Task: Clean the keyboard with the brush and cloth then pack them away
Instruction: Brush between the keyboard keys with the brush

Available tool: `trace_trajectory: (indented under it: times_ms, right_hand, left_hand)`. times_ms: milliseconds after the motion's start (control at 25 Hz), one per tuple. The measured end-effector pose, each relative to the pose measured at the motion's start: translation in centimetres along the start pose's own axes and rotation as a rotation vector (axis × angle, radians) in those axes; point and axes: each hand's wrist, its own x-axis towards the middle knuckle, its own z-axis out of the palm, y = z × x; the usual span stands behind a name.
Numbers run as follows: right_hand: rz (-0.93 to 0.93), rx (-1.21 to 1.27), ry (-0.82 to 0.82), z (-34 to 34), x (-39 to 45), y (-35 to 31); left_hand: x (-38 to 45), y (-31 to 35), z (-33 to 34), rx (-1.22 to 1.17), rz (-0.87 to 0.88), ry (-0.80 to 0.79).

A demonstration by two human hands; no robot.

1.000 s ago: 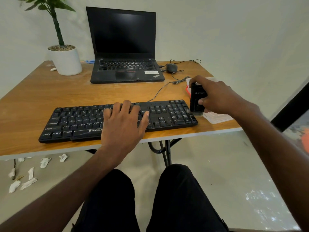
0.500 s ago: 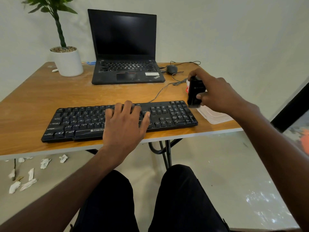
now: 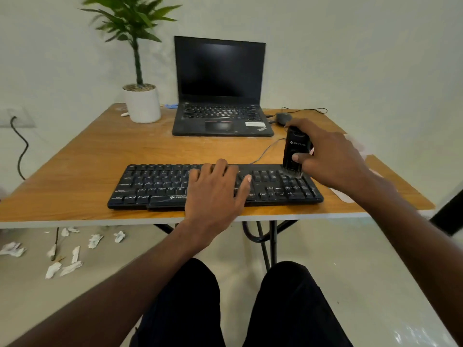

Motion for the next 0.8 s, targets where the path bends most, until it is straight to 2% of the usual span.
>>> trace_trajectory:
  times_ms: [80, 200, 280, 320, 360, 440, 520, 640, 800]
  right_hand:
    - [-0.072, 0.127, 0.023, 1.0, -0.3, -1.7]
    - [-0.182, 0.228, 0.004, 3.0, -0.5, -3.8]
    - [-0.216, 0.327, -0.031, 4.4, -0.3, -5.4]
    - [-0.224, 0.384, -0.047, 5.1, 0.1, -6.2]
    - [-0.228, 0.44, -0.057, 5.8, 0.6, -7.0]
    - [-0.224, 0.557, -0.068, 7.2, 1.8, -8.7]
    - [-0.223, 0.651, -0.093, 8.4, 3.1, -10.8]
    - [-0.251, 0.713, -0.15, 10.1, 5.0, -14.2]
    - [-0.289, 0.776, -0.242, 12.2, 7.3, -18.6]
  left_hand:
    - [0.4, -1.4, -1.3, -0.165, 0.022, 0.068]
    - [1.1, -6.8, -3.8, -0.363, 0.039, 0.151]
    - [0.9, -12.1, -5.2, -0.449, -0.048, 0.16]
    - [0.7, -14.9, -6.0, -0.501, -0.137, 0.104]
    - [0.4, -17.4, -6.8, -0.556, -0.243, -0.026]
    - [-0.4, -21.8, -8.2, -0.579, -0.407, -0.426]
    - [-1.1, -24.1, -9.5, -0.575, -0.435, -0.738]
    - [-1.1, -24.5, -9.7, -0.607, -0.376, -0.877]
    - [-0.3, -24.2, -9.1, -0.488, -0.345, -0.922]
